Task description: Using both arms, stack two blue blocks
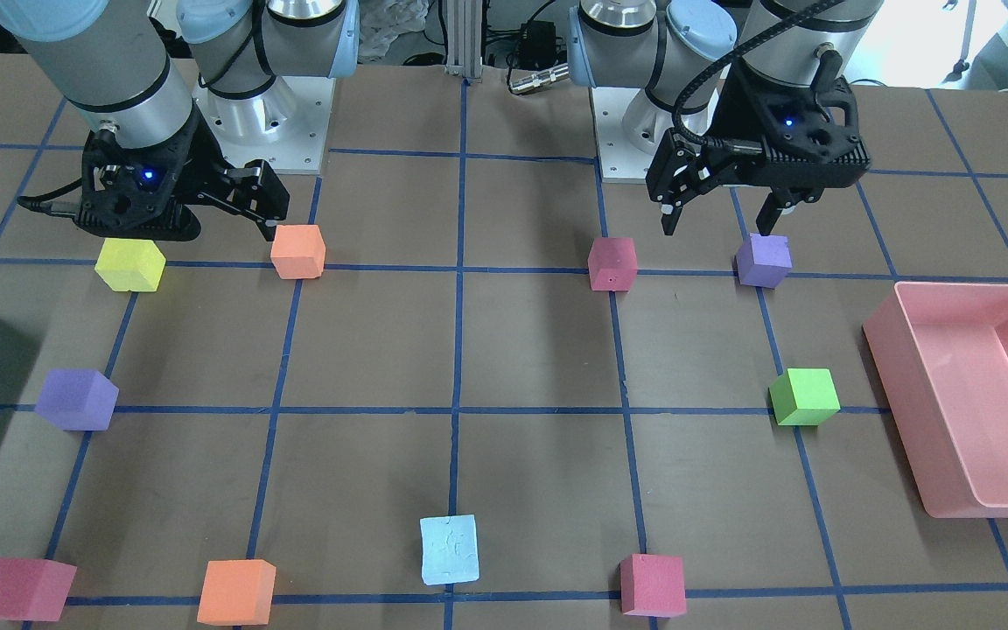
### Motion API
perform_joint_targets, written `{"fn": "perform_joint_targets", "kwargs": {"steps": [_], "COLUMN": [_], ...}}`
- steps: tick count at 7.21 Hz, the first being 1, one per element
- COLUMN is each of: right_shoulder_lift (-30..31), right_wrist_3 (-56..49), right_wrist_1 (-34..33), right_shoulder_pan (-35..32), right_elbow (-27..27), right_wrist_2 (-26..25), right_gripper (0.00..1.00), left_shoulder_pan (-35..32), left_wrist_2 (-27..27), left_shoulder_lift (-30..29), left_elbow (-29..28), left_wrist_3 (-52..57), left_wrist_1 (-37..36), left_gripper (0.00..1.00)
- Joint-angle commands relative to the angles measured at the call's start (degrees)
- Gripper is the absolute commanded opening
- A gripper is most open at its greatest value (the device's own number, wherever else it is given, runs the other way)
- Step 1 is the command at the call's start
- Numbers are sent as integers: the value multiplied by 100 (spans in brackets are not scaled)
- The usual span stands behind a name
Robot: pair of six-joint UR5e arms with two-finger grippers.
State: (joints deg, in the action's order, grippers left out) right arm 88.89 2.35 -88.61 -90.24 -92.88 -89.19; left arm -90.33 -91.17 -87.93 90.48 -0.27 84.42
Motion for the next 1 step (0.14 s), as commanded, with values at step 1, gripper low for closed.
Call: {"fn": "perform_joint_targets", "kwargs": {"steps": [1], "right_shoulder_lift": [-3], "right_wrist_3": [-7], "right_wrist_1": [1], "right_shoulder_pan": [128], "right_elbow": [6], "right_wrist_2": [-10], "right_gripper": [100], "left_shoulder_pan": [-11], "left_wrist_2": [-6], "left_shoulder_lift": [47], "left_elbow": [31], "left_wrist_3": [1], "left_wrist_1": [-49], "left_gripper": [100]}}
